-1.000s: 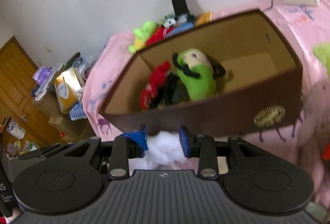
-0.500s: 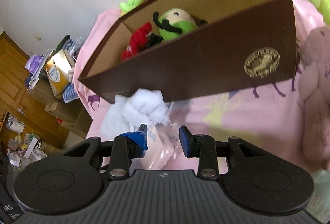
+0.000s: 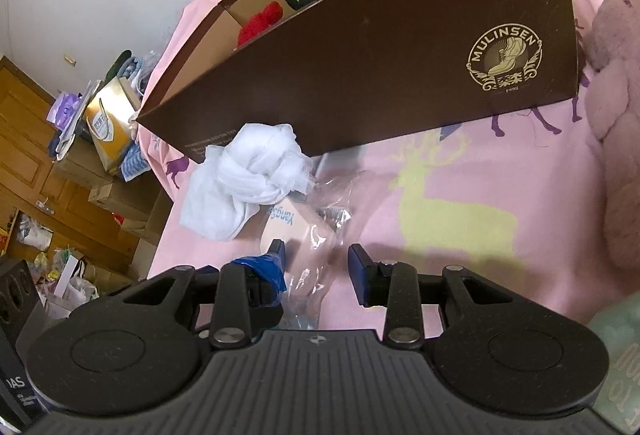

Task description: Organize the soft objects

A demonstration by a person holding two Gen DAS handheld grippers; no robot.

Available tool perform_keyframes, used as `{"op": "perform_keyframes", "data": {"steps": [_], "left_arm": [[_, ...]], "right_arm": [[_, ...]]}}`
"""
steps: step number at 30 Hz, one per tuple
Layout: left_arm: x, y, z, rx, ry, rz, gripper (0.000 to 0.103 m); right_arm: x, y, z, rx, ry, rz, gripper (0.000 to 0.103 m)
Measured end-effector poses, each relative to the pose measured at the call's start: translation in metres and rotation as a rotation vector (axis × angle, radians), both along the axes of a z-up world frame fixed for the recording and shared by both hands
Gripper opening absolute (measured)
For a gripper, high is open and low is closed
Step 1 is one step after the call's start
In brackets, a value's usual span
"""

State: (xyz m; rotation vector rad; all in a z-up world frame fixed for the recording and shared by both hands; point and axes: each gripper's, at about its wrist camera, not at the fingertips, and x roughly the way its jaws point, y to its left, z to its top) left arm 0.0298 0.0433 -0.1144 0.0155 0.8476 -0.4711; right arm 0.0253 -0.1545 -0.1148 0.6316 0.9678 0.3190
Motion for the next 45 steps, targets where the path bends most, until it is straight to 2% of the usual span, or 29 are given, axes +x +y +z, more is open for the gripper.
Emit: {"op": "perform_keyframes", "data": {"steps": [14, 21, 25, 30, 33, 39, 43, 45], "left_arm": [[-0.011, -0.044, -0.001, 0.014, -0.024, -0.164, 0.088], [-0.003, -0.043, 0.008, 0.022, -0.056, -0.157, 0.088], [0.004, -0.044, 0.010, -0.023, -0.042, -0.172, 0.088], [0.007, -0.064, 0.003, 0.034, -0.057, -0.207, 0.088], [0.016, -0.066, -0.003, 0.022, -0.030, -0.199, 0.089], [0.016, -0.082, -0.007, 0.044, -0.067, -0.213, 0.089], [0.012, -0.087, -0.006, 0.036, -0.089, -0.236, 0.074], [0.011, -0.088, -0.006, 0.039, -0.092, -0.233, 0.073]], "right_arm": [[-0.009, -0.028, -0.002, 0.017, 0.010, -0.077, 0.018], [-0.010, -0.033, -0.002, 0.007, 0.000, -0.091, 0.018], [-0.008, -0.034, -0.002, 0.004, -0.002, -0.091, 0.019], [-0.005, -0.037, -0.003, -0.007, -0.008, -0.096, 0.020], [-0.004, -0.038, -0.005, 0.004, -0.014, -0.091, 0.020], [0.000, -0.036, -0.007, 0.039, -0.017, -0.061, 0.021], [0.001, -0.034, -0.008, 0.054, -0.025, -0.029, 0.024], [0.001, -0.030, -0.006, 0.034, -0.034, -0.026, 0.024]]}}
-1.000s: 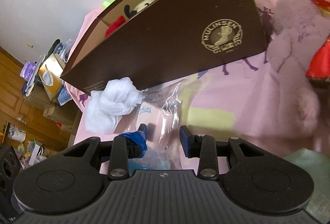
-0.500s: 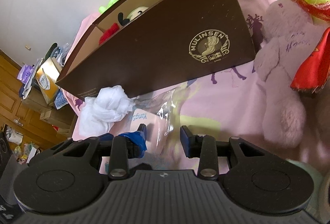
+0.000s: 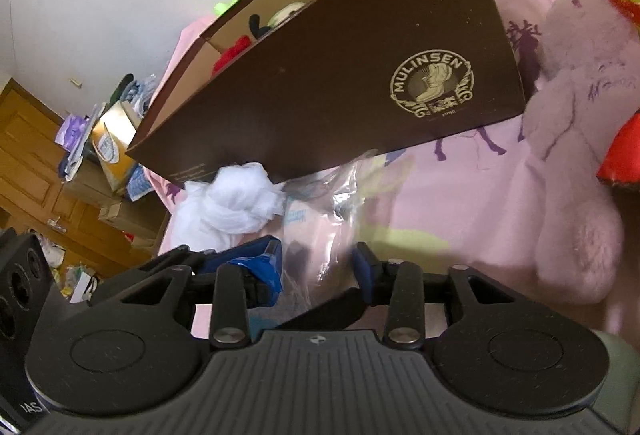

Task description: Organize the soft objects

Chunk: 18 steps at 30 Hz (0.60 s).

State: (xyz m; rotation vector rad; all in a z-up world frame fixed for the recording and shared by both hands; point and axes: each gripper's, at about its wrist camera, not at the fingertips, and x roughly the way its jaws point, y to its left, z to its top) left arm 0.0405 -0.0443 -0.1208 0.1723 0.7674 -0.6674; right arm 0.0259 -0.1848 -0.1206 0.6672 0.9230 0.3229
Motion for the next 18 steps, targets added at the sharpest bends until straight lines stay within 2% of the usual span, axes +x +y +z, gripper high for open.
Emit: {"op": "perform_keyframes", "data": {"steps": [5, 12, 18], "left_arm": [[-0.010, -0.003, 0.003, 0.006, -0.025, -0.017, 0.059], [-0.025, -0.004, 0.019, -0.039, -0.041, -0.034, 0.057], [-0.050, -0.011, 0.040, -0.077, -0.097, -0.076, 0.055]], "right_arm": [[-0.002, 0.006, 0.004, -0.044, -0.018, 0.021, 0.020], [-0.017, -0.007, 0.021, -0.043, -0.067, 0.009, 0.016], [-0.043, -0.017, 0.041, -0.081, -0.140, -0.021, 0.016]]}}
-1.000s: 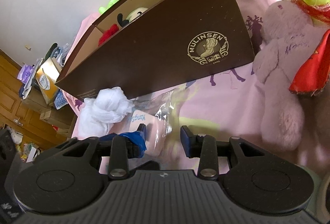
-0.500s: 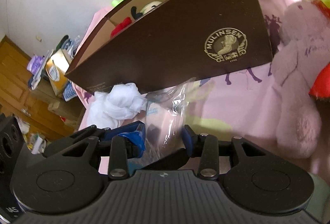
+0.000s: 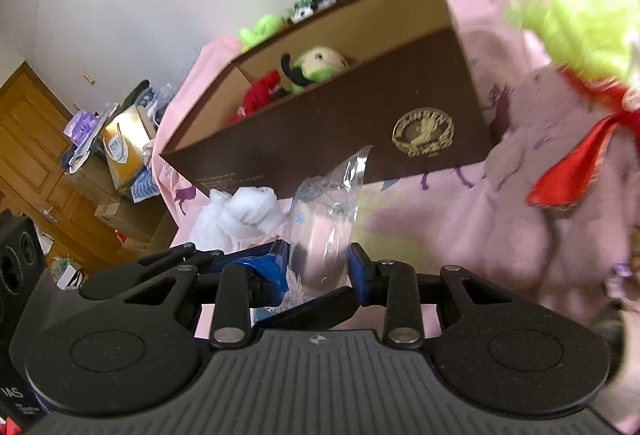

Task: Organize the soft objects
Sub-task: 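Lift the plastic bag with the right gripper over the box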

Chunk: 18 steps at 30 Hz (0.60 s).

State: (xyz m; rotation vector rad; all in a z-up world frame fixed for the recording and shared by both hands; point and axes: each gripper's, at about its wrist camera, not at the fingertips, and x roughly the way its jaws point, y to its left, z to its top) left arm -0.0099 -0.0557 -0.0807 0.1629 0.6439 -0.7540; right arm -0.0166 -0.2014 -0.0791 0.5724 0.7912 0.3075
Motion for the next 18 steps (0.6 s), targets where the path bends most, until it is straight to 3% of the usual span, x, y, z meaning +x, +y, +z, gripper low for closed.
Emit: {"op": "perform_keyframes", "data": {"steps": [5, 9, 11, 18], "left_arm": [[-0.015, -0.008, 0.024, -0.054, -0.040, -0.051, 0.044], [-0.019, -0.014, 0.042, -0.078, -0.096, -0.060, 0.043], [-0.020, -0.016, 0.051, -0.073, -0.149, -0.051, 0.043], [-0.004, -0.001, 0.071, -0.104, -0.190, -0.007, 0.043]], "right_arm": [[-0.016, -0.008, 0.024, -0.042, -0.088, -0.034, 0.016], [-0.019, -0.014, 0.045, -0.014, -0.163, -0.036, 0.015], [-0.016, -0.008, 0.054, -0.055, -0.209, -0.028, 0.015], [0.001, 0.001, 0.068, -0.091, -0.299, -0.002, 0.015]]}}
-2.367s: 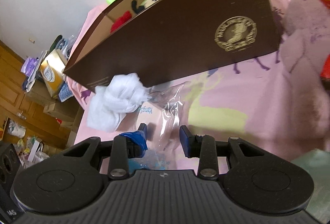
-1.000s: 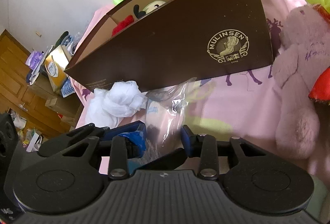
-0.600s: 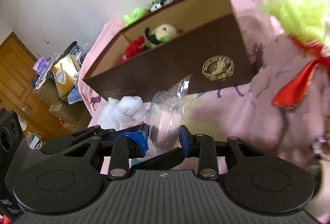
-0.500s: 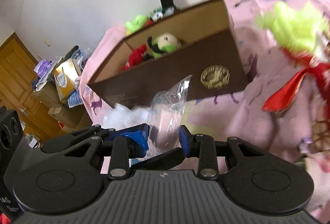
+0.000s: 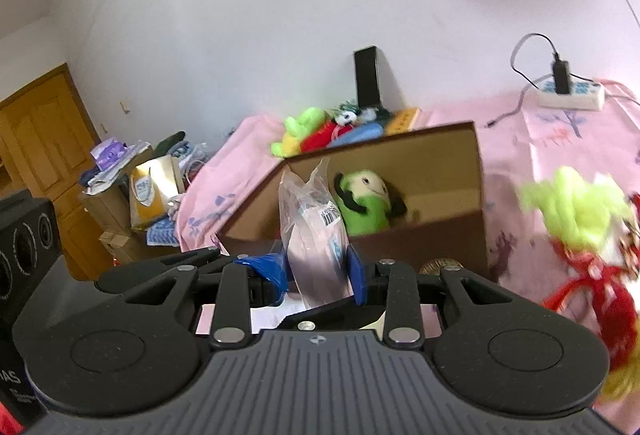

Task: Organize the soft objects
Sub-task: 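Lift the plastic bag with the right gripper over the box, then lower the plastic bag into the box and open the right gripper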

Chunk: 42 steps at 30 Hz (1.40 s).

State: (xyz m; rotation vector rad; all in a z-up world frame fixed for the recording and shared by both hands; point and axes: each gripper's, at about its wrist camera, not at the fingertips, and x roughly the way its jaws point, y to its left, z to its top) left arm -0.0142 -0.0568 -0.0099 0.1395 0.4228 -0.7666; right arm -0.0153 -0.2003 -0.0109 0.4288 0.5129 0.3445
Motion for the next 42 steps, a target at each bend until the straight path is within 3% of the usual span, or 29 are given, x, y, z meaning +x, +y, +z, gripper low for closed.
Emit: {"op": "perform_keyframes", "data": {"steps": [9, 16, 27, 34, 38, 42], "left_arm": [[0.035, 0.025, 0.034, 0.013, -0.093, 0.116, 0.043], [0.080, 0.047, 0.044, 0.075, -0.110, 0.205, 0.043], [0.154, 0.062, 0.015, 0.204, -0.019, 0.259, 0.045], [0.180, 0.064, -0.015, 0.242, 0.044, 0.280, 0.047], [0.184, 0.064, -0.024, 0.248, 0.057, 0.288, 0.062], [0.188, 0.064, -0.030, 0.264, 0.065, 0.314, 0.064]], "right_arm": [[0.053, 0.015, 0.024, 0.083, -0.076, 0.079, 0.015], [0.111, 0.033, 0.022, 0.227, -0.033, 0.136, 0.015], [0.176, 0.056, -0.022, 0.408, 0.184, 0.122, 0.015], [0.193, 0.060, -0.044, 0.388, 0.282, 0.084, 0.018], [0.197, 0.057, -0.052, 0.399, 0.326, 0.071, 0.019], [0.196, 0.051, -0.056, 0.417, 0.329, 0.080, 0.020]]}}
